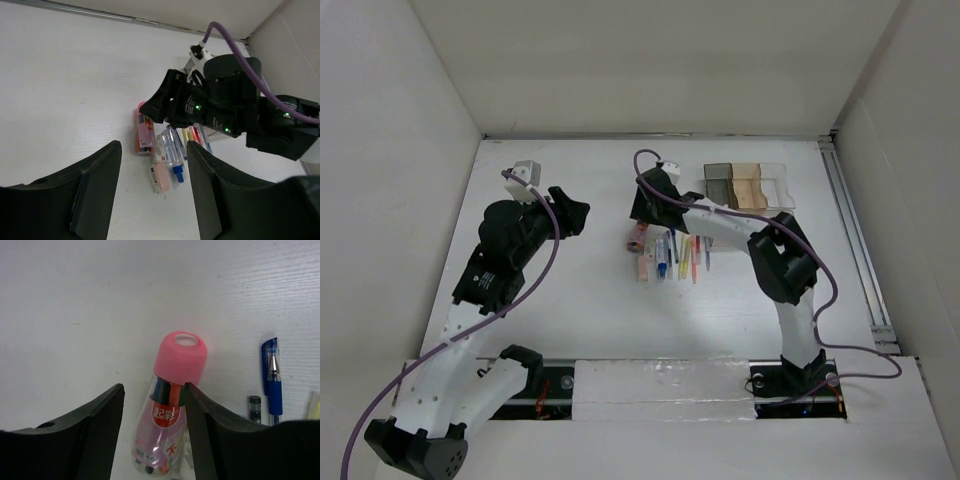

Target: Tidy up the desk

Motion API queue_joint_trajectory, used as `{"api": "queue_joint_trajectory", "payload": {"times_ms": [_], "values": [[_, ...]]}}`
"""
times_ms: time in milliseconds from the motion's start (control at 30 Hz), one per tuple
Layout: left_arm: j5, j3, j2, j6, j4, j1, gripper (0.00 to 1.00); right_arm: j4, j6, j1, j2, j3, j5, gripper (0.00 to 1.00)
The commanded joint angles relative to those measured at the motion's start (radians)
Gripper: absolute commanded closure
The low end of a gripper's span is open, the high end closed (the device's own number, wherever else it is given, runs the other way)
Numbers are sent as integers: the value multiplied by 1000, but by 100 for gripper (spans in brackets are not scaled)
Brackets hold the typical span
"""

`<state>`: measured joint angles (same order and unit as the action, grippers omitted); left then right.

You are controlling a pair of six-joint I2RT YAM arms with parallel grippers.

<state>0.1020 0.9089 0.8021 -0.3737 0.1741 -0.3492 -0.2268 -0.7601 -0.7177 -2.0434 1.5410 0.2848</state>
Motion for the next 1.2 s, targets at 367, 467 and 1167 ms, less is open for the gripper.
{"api": "queue_joint_trajectory", "payload": {"times_ms": [367,467,1167], "values": [[24,-18,-18,10,-61,6,49,-71,-50,21,-143,133,-32,47],[24,-18,-21,12,-64,6,49,-66,-54,31,-158,137,-55,50],[28,-25,-27,12,-70,6,49,279,-111,144,184,-87,-243,84]]}}
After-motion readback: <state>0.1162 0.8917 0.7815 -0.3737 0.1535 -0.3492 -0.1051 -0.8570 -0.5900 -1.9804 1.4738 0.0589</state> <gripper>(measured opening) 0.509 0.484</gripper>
